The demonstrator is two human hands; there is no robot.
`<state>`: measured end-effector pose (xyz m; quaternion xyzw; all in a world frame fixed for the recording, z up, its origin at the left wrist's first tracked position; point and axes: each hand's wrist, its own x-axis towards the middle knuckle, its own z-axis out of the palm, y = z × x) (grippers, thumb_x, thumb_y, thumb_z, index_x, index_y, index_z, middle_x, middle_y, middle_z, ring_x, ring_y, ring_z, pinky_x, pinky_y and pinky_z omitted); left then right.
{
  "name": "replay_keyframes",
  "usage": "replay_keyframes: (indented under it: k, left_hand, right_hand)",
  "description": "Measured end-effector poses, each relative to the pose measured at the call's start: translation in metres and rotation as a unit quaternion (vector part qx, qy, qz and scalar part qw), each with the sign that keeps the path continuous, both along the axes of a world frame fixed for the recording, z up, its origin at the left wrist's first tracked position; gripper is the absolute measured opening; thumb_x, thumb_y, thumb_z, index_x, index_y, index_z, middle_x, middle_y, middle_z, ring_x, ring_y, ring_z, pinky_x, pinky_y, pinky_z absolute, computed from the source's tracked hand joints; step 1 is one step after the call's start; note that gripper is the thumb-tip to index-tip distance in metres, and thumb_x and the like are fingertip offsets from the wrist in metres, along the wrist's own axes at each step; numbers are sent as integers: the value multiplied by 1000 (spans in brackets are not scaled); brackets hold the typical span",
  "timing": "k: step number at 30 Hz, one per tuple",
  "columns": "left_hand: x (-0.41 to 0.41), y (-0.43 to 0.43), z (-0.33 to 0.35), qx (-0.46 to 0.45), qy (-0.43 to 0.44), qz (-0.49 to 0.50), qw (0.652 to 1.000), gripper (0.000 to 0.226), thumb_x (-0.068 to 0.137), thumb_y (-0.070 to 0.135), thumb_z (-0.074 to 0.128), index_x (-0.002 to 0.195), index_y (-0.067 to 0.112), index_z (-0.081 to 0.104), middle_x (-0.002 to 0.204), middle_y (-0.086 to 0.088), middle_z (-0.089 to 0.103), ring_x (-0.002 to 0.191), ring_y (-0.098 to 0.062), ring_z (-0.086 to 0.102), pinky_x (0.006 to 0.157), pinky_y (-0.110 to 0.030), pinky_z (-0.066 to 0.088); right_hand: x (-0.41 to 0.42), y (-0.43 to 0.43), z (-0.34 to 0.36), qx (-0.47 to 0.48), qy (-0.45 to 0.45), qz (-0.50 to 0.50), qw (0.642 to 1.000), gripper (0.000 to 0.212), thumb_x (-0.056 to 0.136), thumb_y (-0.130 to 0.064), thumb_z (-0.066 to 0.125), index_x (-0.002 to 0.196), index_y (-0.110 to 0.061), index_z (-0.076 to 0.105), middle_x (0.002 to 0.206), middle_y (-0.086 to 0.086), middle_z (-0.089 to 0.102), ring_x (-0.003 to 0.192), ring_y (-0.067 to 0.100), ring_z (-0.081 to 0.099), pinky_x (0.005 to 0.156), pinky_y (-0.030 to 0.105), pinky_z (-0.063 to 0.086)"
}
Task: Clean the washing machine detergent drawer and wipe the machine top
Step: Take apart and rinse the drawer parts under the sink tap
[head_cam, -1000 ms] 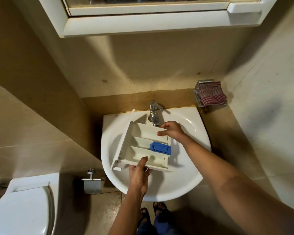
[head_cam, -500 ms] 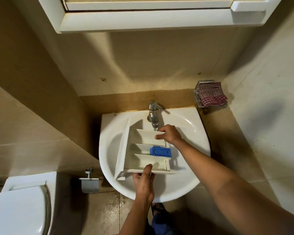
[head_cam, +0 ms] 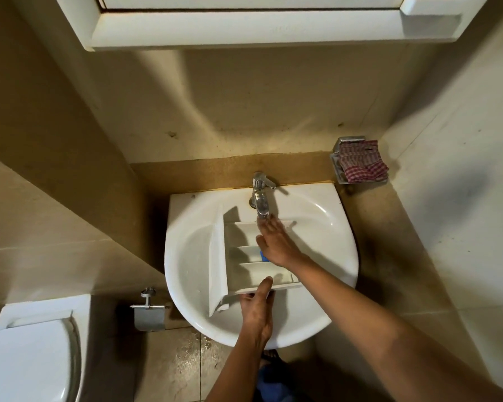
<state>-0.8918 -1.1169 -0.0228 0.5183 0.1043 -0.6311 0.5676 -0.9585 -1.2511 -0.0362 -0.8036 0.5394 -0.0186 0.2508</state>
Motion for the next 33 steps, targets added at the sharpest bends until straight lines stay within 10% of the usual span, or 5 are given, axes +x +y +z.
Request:
replay_keyframes:
  k: [7, 16, 24, 29, 33]
  left_hand:
    - [-4, 4, 0, 18, -9, -13, 1000, 54, 84, -7, 66, 132, 3, 43, 125, -19, 59, 101, -25, 63, 82, -31, 56]
    - [-11, -6, 6, -37, 26, 88, 995, 73, 69, 2, 81, 132, 9, 45, 124, -12, 62, 95, -18, 67, 89, -38, 55]
    - [-18, -4, -8, -68, 52, 49, 995, 115, 34, 37, 99, 134, 16, 48, 124, -8, 65, 103, -13, 68, 82, -24, 57]
    - [-15, -4, -5, -80, 55, 52, 994, 86, 53, 22, 91, 128, 14, 50, 108, -6, 72, 97, -16, 70, 79, -27, 58]
    - [-17, -4, -5, -84, 53, 30, 995, 101, 47, 27, 95, 134, 6, 48, 116, -12, 69, 103, -22, 68, 76, -26, 58]
  right_hand:
    - [27, 4, 5, 6, 22, 159, 987, 55, 102, -31, 23, 148, -1, 24, 160, 9, 9, 148, 18, -3, 116, 32, -12]
    - [-29, -13, 0, 12, 23, -40, 999, 63, 102, -39, 30, 153, -12, 5, 161, 8, -1, 148, 20, -4, 117, 34, -5]
    - [-4, 3, 6, -58, -21, 164, 985, 58, 102, -34, 33, 152, -14, 13, 160, 5, 0, 147, 17, -2, 117, 28, -4]
    - [-29, -9, 4, -85, -19, 138, 987, 29, 96, -25, 49, 112, -11, 69, 154, 1, 32, 134, 22, 43, 107, 39, 34]
    - [-24, -6, 14, -68, 49, 75, 994, 26, 98, -31, 44, 97, -15, 64, 105, 9, 69, 99, 31, 62, 69, 33, 38]
